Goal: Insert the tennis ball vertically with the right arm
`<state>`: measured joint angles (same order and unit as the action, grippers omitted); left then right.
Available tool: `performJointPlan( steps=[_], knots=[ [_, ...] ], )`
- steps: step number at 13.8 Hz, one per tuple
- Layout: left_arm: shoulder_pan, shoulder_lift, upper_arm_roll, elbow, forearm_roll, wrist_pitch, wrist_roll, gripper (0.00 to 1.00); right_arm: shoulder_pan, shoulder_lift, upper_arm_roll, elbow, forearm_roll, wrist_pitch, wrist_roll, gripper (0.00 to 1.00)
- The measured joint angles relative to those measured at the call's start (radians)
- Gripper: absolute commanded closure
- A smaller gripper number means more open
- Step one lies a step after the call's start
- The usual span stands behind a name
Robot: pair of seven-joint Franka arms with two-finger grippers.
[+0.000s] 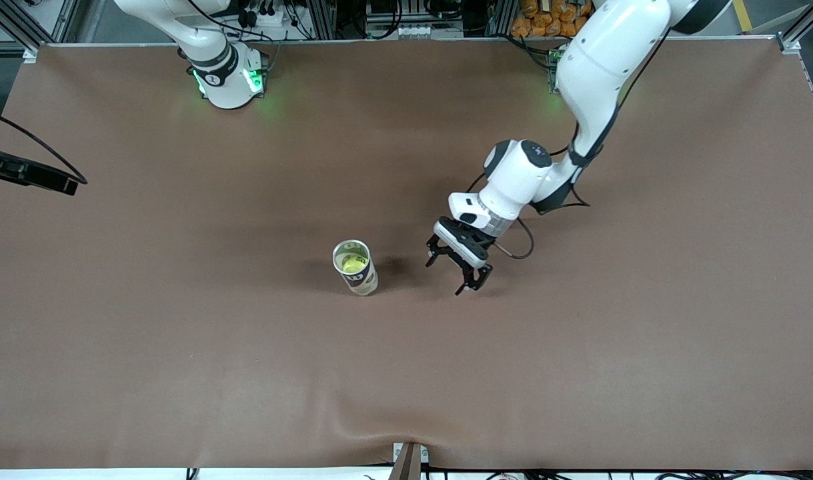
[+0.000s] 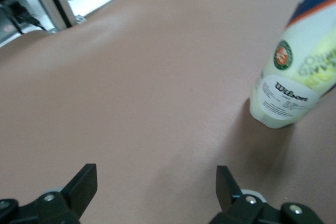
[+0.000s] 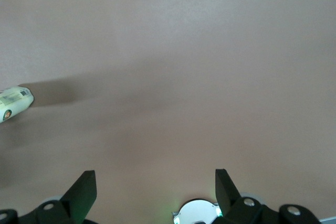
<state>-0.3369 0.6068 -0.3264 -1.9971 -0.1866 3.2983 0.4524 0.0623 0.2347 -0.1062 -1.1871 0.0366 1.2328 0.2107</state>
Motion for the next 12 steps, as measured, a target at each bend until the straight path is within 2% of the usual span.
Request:
performJointPlan(
  steps=[7,12],
  knots=[
    [0.105,-0.174,-0.001,0.005,0.000,-0.300,0.000,0.00,0.002,-0.012,0.015,-0.049,0.010,0.062,0.000,0.00],
    [0.165,-0.233,-0.001,0.066,0.000,-0.518,0.000,0.00,0.003,-0.203,0.018,-0.318,0.012,0.270,-0.004,0.00]
  ],
)
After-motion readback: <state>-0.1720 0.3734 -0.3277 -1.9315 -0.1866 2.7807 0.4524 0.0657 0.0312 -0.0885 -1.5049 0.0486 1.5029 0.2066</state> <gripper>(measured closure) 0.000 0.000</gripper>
